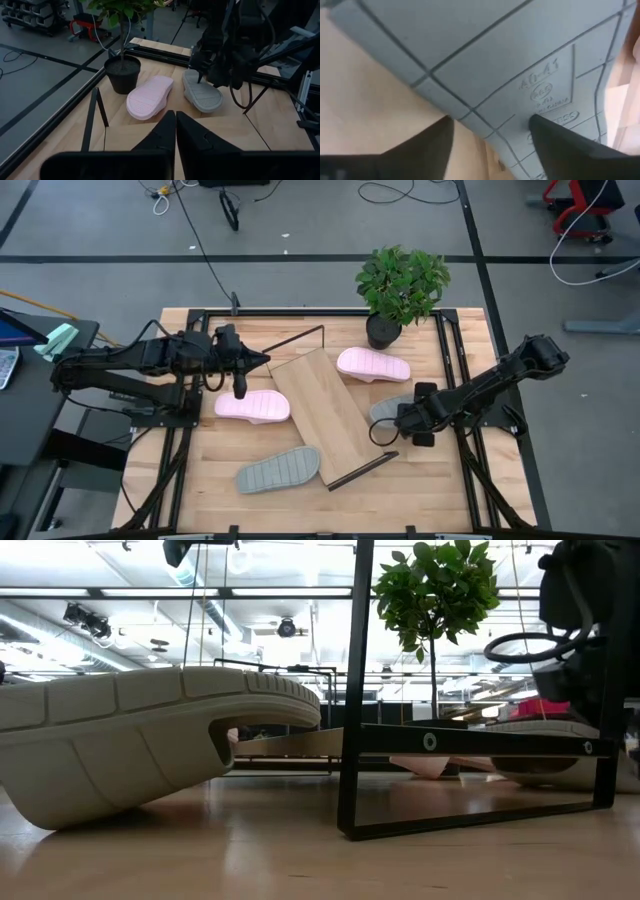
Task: Pick and place slides into the shelf
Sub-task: Put the right gray slide on the shelf
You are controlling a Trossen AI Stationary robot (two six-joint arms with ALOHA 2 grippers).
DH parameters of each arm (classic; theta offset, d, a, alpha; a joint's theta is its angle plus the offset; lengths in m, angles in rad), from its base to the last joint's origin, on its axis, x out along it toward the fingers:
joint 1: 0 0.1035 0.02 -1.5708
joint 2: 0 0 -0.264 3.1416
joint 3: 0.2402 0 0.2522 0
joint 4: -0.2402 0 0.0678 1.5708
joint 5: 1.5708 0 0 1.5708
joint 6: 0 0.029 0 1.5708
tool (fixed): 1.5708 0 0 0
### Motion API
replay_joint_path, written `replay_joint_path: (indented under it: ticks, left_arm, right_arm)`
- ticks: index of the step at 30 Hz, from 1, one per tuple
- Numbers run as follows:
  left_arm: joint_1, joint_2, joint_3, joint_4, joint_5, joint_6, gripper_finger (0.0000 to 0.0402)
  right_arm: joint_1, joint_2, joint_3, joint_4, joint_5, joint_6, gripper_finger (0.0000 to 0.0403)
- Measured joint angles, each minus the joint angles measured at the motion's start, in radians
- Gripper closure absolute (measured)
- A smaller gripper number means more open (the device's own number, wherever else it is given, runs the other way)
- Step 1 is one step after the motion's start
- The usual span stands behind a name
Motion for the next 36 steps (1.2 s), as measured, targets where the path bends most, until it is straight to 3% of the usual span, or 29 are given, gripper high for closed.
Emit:
replay_joint_path:
  ticks: [6,7,20,26,36]
  left_arm:
    - [0.000,0.000,0.000,0.000,0.000,-0.002,0.0383]
    - [0.000,0.000,0.000,0.000,0.000,-0.002,0.0385]
    - [0.000,0.000,0.000,0.000,0.000,-0.003,0.0379]
    - [0.000,0.000,0.000,0.000,0.000,0.000,0.0385]
    - [0.000,0.000,0.000,0.000,0.000,0.005,0.0381]
  right_arm:
    - [0.000,-0.001,-0.016,0.007,-0.017,0.112,0.0319]
    - [0.000,-0.002,-0.015,0.004,-0.025,0.125,0.0327]
    - [0.006,-0.106,0.147,-0.191,-0.152,0.138,0.0346]
    - [0.005,-0.205,0.261,-0.271,-0.145,0.167,0.0349]
    - [-0.047,-0.328,0.541,-0.248,-0.097,0.222,0.0350]
